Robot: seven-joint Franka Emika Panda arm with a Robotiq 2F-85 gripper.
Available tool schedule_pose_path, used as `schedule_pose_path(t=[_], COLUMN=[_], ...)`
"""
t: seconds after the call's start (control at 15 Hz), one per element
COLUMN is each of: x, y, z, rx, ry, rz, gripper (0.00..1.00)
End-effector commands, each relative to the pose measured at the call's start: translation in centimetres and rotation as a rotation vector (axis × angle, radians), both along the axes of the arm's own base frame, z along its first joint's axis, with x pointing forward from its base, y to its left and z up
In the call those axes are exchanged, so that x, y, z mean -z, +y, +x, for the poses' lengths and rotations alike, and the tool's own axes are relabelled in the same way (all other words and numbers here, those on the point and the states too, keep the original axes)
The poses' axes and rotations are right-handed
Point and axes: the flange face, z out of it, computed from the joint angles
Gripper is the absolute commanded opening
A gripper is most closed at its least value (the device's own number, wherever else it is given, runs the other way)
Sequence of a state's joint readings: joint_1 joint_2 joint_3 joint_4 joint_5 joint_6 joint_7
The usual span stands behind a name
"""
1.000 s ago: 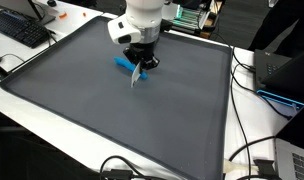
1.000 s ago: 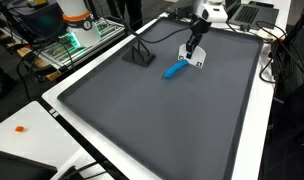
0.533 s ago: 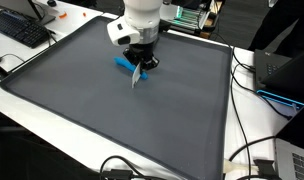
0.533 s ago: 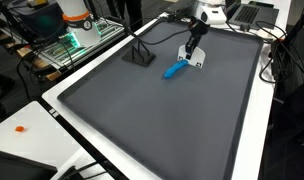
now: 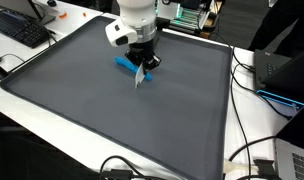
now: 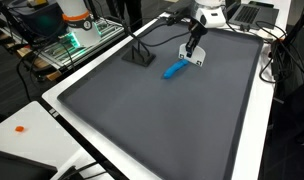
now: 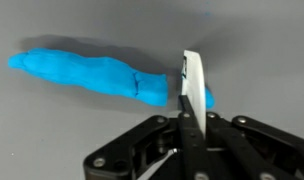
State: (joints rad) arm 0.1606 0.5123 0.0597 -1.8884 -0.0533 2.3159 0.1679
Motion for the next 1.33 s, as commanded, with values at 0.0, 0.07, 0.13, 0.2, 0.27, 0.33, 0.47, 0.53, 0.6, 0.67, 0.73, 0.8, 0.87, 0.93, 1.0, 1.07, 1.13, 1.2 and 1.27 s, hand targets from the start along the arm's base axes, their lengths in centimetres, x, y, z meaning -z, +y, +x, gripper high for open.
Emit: schedule_pose_path(t=[0.0, 0.07, 0.13, 0.2, 0.27, 0.33, 0.47, 0.53, 0.6, 0.67, 0.73, 0.8, 0.87, 0.93, 1.0, 1.07, 1.13, 1.2, 1.27], x=[0.0, -0.3, -0.6, -0.9, -1.3, -1.8, -3.0, -3.5, -4.1, -4.6, -5.0, -5.4, -5.6, -5.7, -5.7, -5.6, -5.4, -5.1, -4.8], y=[1.0, 1.3, 1.5, 1.7, 1.8, 1.8, 1.4, 1.2, 0.9, 0.6, 0.2, -0.3, -0.7, -1.2, -1.7, -2.0, -2.4, -2.7, -3.1], z=[-1.2, -1.2, -1.2, -1.1, -1.1, -1.0, -0.7, -0.6, -0.5, -0.4, -0.3, -0.3, -0.2, -0.2, -0.2, -0.2, -0.2, -0.3, -0.4], rx=[-0.015, -0.017, -0.024, -0.03, -0.034, -0.042, -0.051, -0.055, -0.058, -0.057, -0.055, -0.051, -0.049, -0.045, -0.042, -0.038, -0.035, -0.032, -0.028], ry=[0.038, 0.036, 0.031, 0.025, 0.021, 0.013, -0.006, -0.015, -0.023, -0.031, -0.037, -0.042, -0.045, -0.046, -0.047, -0.047, -0.044, -0.041, -0.036], rz=[0.044, 0.045, 0.047, 0.046, 0.049, 0.043, 0.037, 0.036, 0.031, 0.028, 0.022, 0.018, 0.011, 0.004, 0.003, -0.002, -0.008, -0.01, -0.016], gripper=[0.01, 0.01, 0.01, 0.01, 0.01, 0.01, 0.01, 0.01, 0.01, 0.01, 0.01, 0.01, 0.01, 0.01, 0.01, 0.01, 0.01, 0.01, 0.01])
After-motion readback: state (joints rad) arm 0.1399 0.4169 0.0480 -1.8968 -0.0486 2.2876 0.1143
